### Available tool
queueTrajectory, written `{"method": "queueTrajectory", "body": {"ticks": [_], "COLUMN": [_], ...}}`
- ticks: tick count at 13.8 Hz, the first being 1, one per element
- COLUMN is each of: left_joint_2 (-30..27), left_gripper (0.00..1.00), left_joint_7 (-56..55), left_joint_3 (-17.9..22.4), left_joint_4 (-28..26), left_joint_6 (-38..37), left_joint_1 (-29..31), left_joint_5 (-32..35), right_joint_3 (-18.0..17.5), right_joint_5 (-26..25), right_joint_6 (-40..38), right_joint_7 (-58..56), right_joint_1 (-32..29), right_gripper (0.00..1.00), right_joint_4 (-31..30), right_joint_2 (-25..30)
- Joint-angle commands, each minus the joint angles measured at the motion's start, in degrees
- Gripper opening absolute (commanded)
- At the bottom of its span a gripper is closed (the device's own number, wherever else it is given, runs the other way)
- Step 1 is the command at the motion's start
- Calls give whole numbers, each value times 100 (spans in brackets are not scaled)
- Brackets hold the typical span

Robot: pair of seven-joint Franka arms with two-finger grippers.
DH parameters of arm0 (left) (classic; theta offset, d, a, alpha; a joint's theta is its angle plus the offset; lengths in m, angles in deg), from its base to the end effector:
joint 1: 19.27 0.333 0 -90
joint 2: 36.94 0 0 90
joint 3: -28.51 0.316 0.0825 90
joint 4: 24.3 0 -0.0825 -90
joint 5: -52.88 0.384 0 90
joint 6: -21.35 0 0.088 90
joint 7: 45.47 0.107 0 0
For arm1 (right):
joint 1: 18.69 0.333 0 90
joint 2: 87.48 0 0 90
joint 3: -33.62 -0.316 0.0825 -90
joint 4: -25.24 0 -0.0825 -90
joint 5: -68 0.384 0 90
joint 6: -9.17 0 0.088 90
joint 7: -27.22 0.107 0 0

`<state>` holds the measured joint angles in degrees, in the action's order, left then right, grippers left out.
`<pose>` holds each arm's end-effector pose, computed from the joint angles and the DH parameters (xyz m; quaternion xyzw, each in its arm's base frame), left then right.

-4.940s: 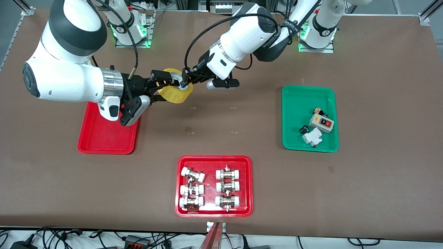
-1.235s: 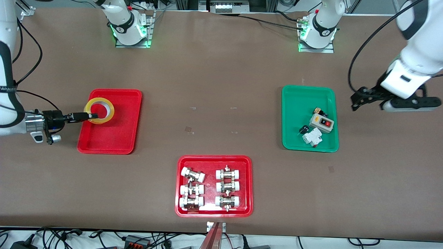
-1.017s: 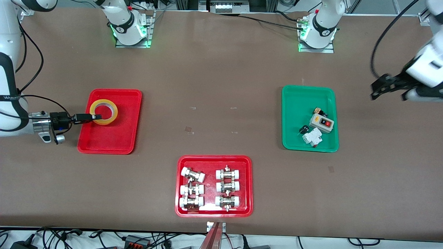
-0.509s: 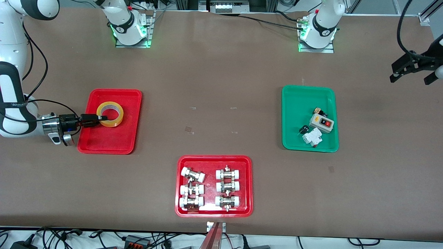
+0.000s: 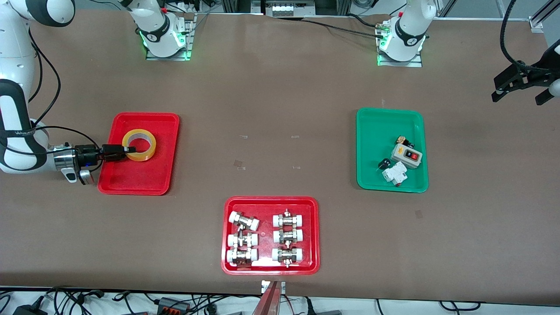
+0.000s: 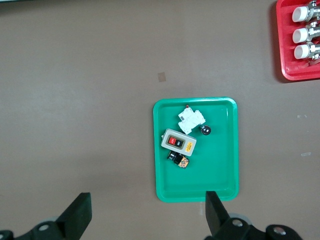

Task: Left arm passes tape to right arm into tray
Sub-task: 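Lower the tape roll into the empty red tray and open the right gripper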

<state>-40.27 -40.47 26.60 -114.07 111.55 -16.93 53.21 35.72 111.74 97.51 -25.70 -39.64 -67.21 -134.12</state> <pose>0.5370 0.0040 0.6584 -0.9987 0.0398 -0.0326 0.0054 0.5780 -0.1619 0.1361 -0.8541 -0.0724 0.1116 0.5028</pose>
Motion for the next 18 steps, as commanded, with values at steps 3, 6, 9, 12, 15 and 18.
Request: {"method": "queueTrajectory", "body": {"ticks": [3, 6, 9, 12, 15, 18], "left_joint_2": [52, 52, 122, 131, 122, 122], "left_gripper": [100, 100, 100, 100, 100, 100], "left_joint_7": [62, 80, 19, 27, 10, -34], "left_joint_3": [42, 33, 33, 42, 33, -2], "left_joint_4": [143, 152, 328, 346, 346, 346], "left_joint_6": [-117, -117, -126, -126, -126, -362], "left_joint_1": [-15, 38, 38, 38, 38, 29], "left_joint_5": [46, 46, 37, 29, 29, 11], "right_joint_3": [-96, -87, -96, -87, -61, -52], "right_joint_5": [90, 2, -155, -480, -648, -1121], "right_joint_6": [87, 157, 289, 534, 597, 763], "right_joint_7": [-114, -105, -105, -105, -52, 481], "right_joint_1": [-41, 90, 117, 327, 354, 599], "right_gripper": [100, 100, 100, 100, 100, 100], "right_joint_4": [87, 254, 376, 465, 473, 683], "right_joint_2": [13, 128, 224, 522, 655, 1032]}}
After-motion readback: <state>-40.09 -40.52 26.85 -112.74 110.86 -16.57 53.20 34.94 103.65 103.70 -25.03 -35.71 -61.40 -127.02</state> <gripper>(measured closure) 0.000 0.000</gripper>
